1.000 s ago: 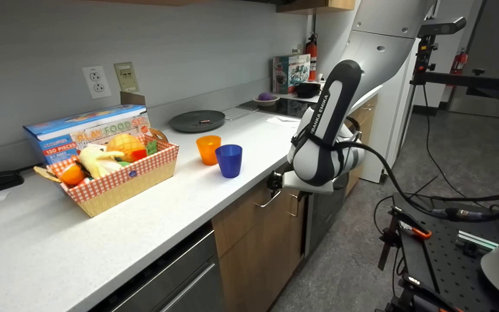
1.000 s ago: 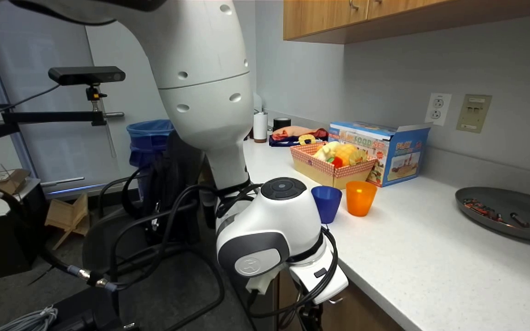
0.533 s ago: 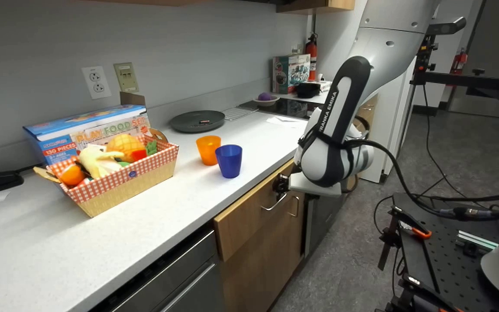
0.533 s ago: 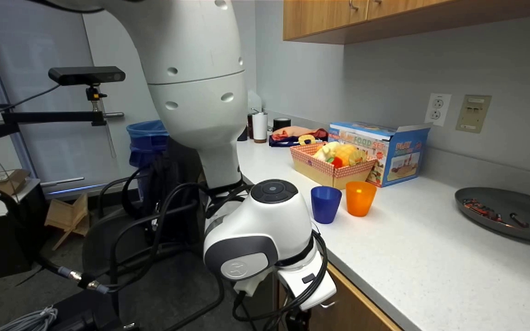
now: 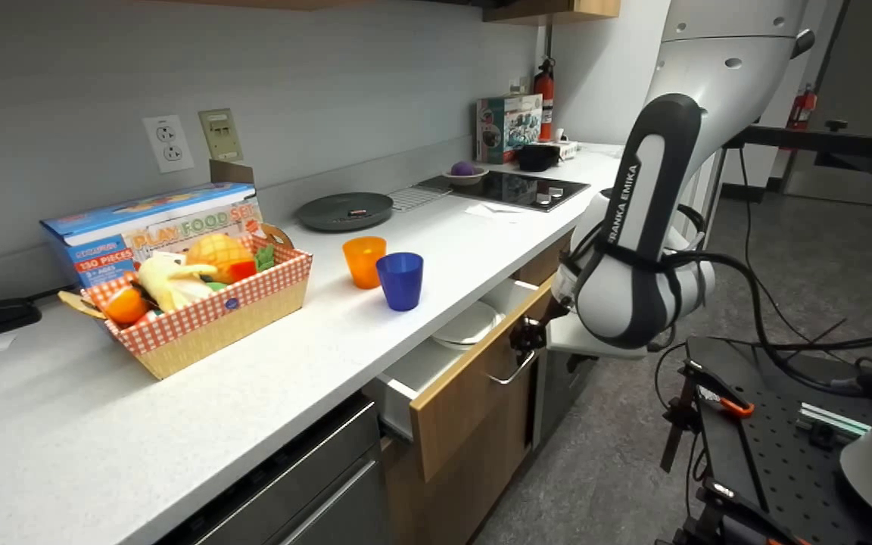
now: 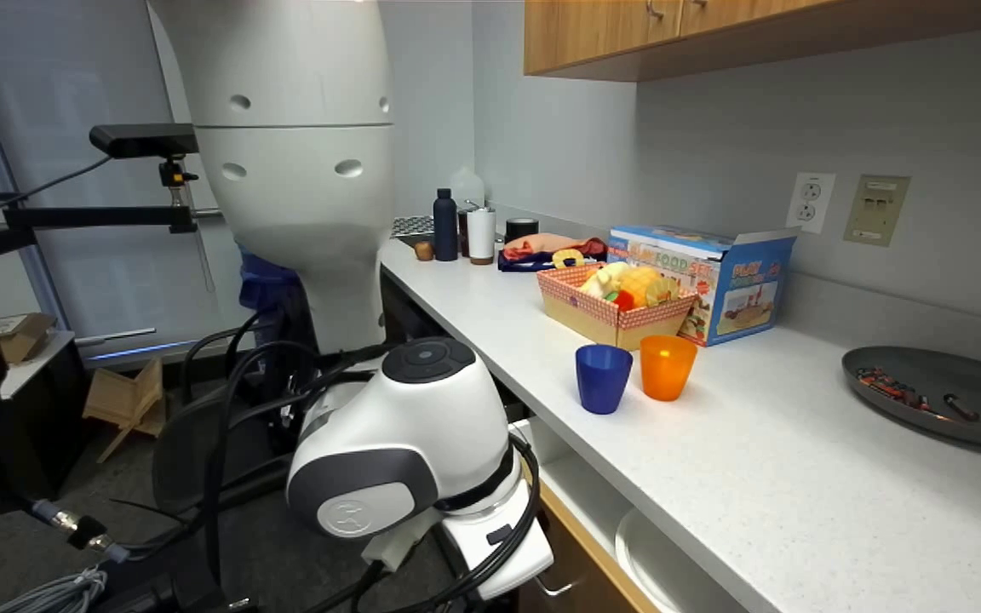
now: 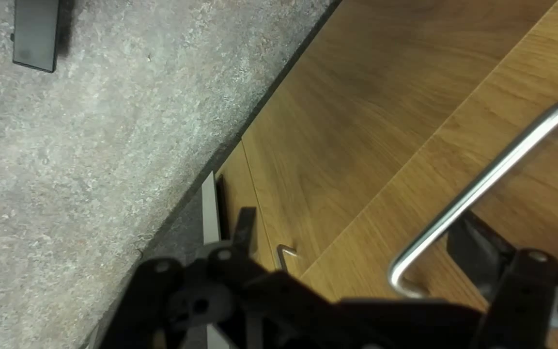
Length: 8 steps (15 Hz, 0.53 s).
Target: Open the drawer, put the blue cup inside it, and then close it
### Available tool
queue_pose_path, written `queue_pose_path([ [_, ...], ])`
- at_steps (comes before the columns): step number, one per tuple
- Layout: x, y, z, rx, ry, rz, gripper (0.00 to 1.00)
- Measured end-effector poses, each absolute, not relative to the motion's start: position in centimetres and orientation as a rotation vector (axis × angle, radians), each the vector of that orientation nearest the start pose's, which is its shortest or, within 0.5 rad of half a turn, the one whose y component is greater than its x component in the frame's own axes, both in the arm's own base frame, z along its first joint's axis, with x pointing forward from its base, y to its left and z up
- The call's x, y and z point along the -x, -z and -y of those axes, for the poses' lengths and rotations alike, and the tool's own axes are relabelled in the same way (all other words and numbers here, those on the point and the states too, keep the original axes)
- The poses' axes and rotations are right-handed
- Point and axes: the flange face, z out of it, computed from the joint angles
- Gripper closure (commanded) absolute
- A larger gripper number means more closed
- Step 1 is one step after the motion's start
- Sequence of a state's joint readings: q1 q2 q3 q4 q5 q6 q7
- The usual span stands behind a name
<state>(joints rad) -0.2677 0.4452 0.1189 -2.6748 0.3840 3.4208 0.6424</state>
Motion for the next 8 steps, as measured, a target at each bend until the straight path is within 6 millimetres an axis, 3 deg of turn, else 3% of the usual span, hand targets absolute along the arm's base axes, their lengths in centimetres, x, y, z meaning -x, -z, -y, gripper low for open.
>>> queue_pose_path([
  [4, -36.7, -12.7, 8.1, 2.570, 0.436, -1.712, 0.00],
  [8, -37.0, -13.1, 7.8, 2.730, 0.459, -1.573, 0.00],
])
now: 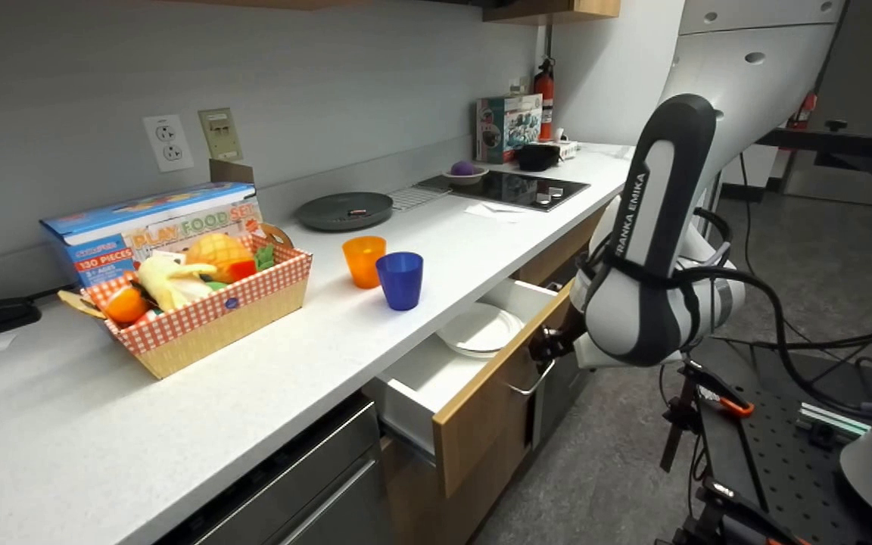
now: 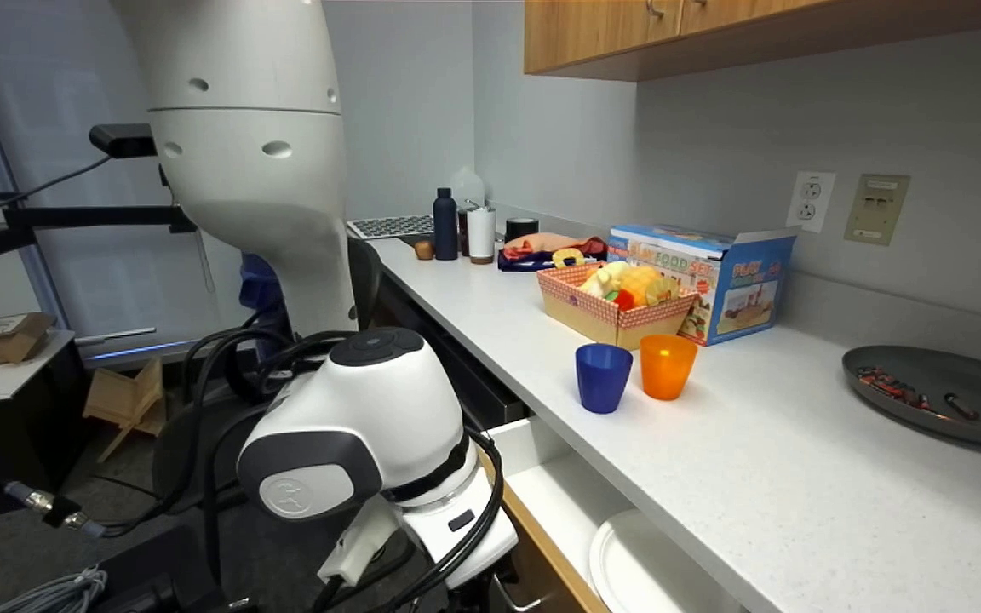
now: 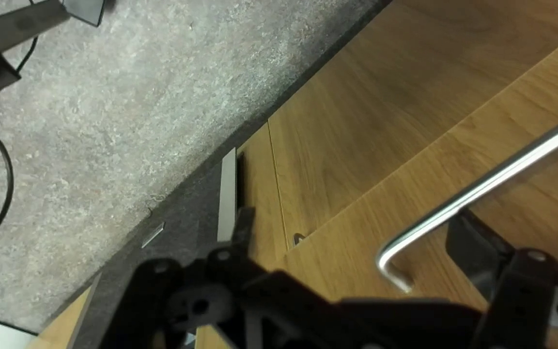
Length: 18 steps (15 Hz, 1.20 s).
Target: Open the drawer, put the blue cup inside it, and then close it
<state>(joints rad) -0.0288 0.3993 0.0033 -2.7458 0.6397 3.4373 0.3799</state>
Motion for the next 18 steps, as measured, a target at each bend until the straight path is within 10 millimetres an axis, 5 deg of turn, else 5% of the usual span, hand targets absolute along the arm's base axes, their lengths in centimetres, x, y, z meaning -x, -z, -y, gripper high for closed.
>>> queue_pose_path([
  [8, -37.7, -16.6, 6.1, 3.038, 0.466, -1.028, 0.00],
  [18, -36.9, -18.3, 6.2, 3.201, 0.439, -0.608, 0.00],
])
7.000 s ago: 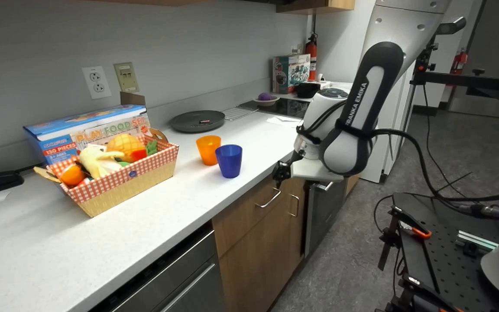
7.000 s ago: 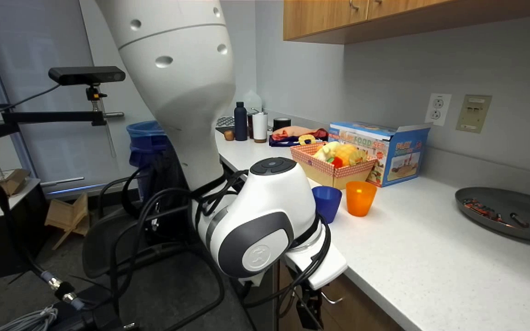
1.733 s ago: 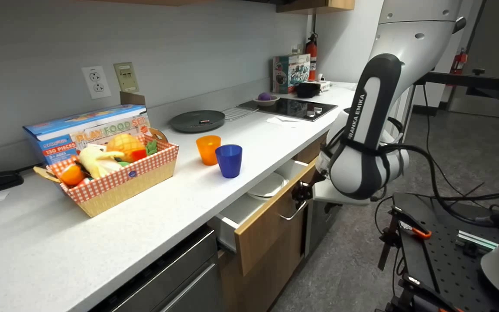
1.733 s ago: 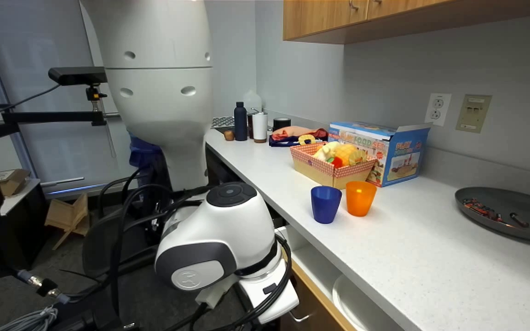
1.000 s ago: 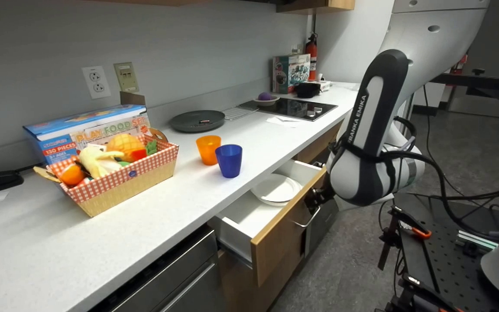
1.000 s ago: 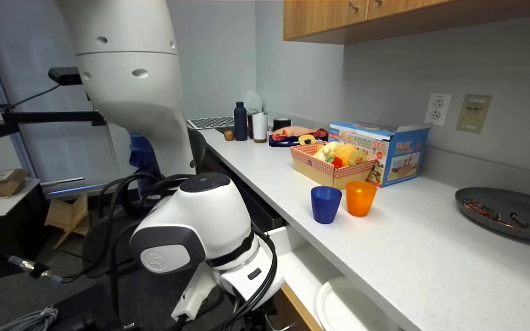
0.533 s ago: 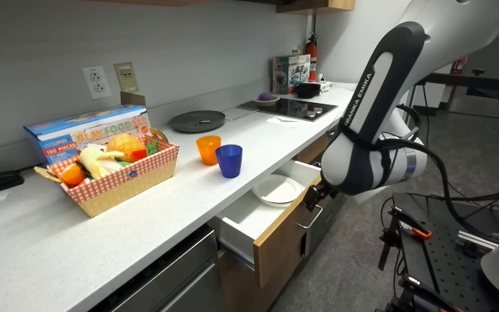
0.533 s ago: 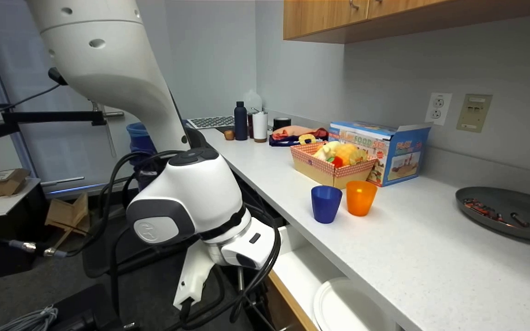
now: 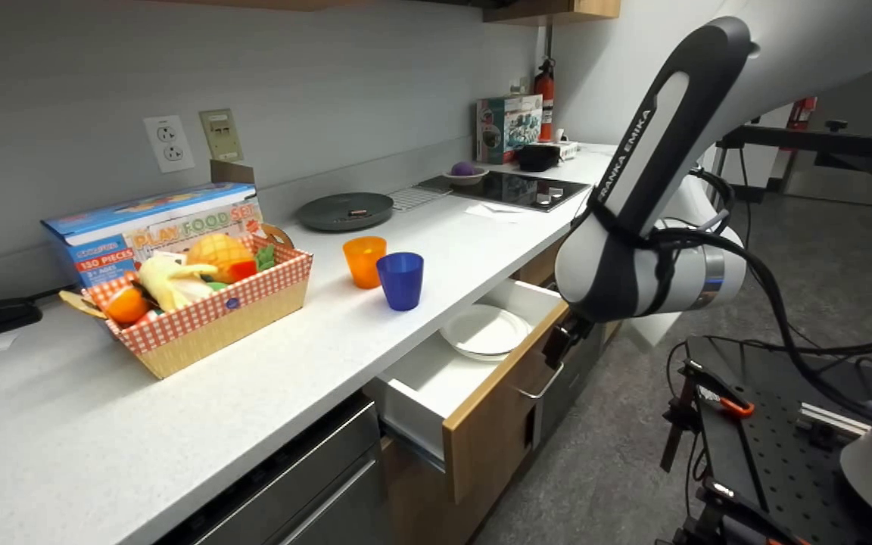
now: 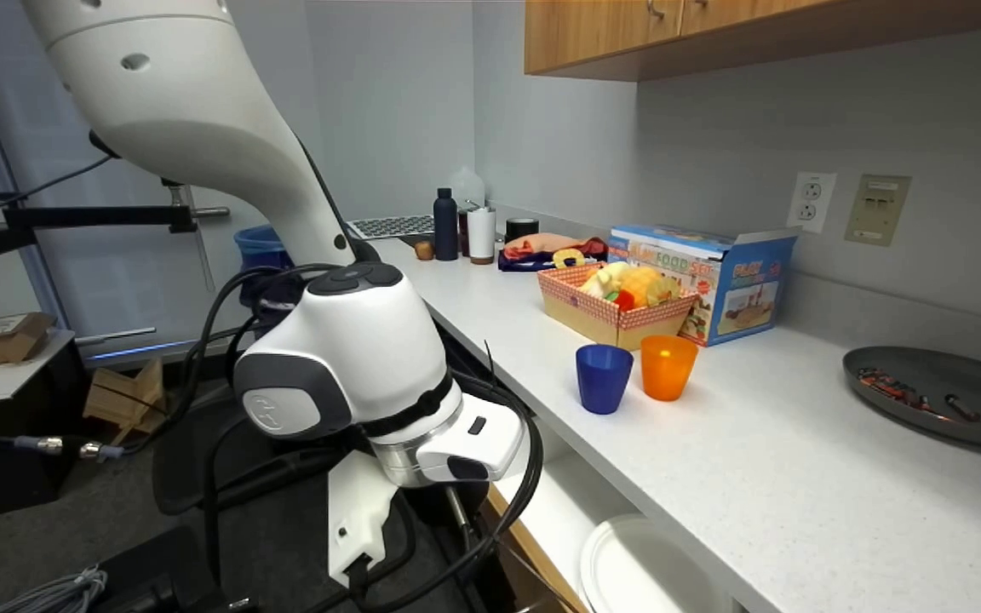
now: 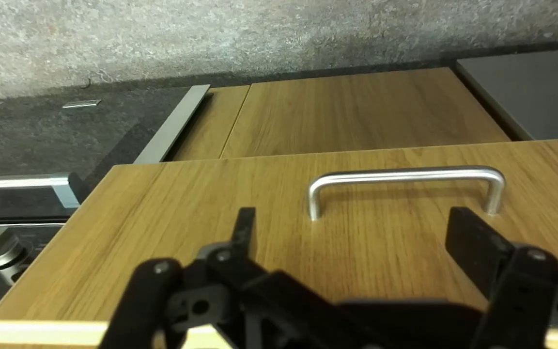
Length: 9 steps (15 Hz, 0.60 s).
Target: Open the drawer, put the blue cup inside it, and then close it
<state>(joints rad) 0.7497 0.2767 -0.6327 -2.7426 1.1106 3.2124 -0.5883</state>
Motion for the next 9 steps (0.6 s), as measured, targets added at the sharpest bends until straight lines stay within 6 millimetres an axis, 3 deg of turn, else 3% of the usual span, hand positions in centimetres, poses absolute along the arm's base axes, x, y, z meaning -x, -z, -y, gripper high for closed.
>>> queue_pose_path([
  [9, -37.3, -19.1, 7.8, 3.204, 0.340, -0.471, 0.00],
])
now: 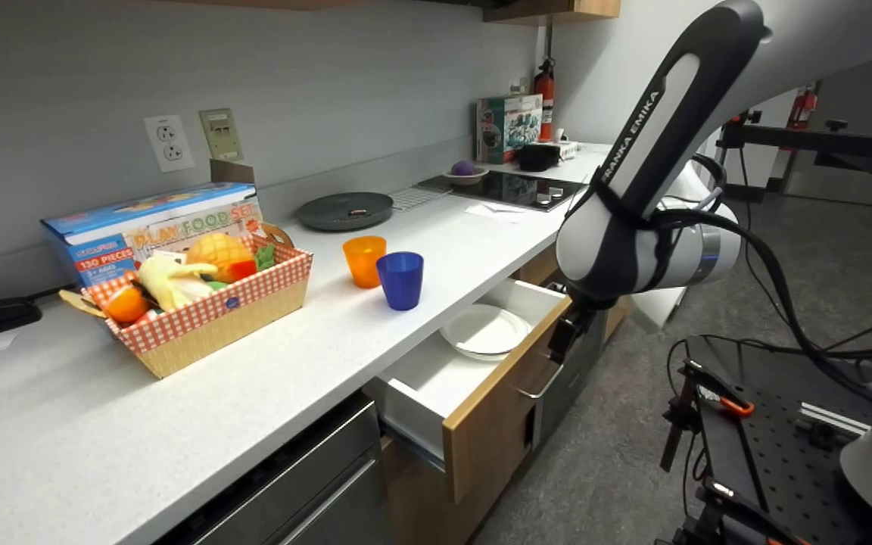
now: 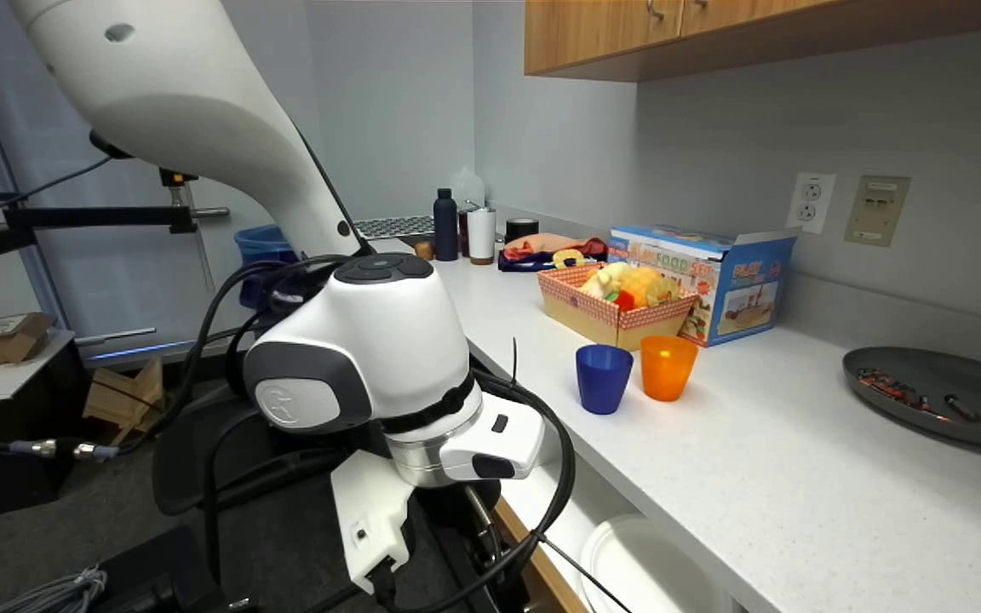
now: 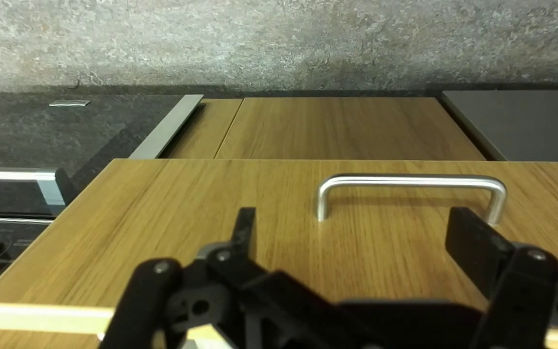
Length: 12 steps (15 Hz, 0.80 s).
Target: Open the drawer, put the blue cup inside it, and then close it
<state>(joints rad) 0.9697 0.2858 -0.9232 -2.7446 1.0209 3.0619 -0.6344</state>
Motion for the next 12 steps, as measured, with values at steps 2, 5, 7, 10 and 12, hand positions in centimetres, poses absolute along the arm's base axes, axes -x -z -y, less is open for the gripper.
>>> queue_pose_path([
  [2, -37.25, -19.07, 7.70, 3.204, 0.339, -0.469, 0.00],
  [5, -37.25, -19.06, 7.68, 3.205, 0.339, -0.467, 0.00],
  [7, -37.25, -19.06, 7.67, 3.206, 0.339, -0.464, 0.00],
  [10, -37.39, -19.33, 7.62, 3.210, 0.352, -0.451, 0.00],
  [12, -37.56, -19.74, 7.63, 3.214, 0.369, -0.438, 0.00],
])
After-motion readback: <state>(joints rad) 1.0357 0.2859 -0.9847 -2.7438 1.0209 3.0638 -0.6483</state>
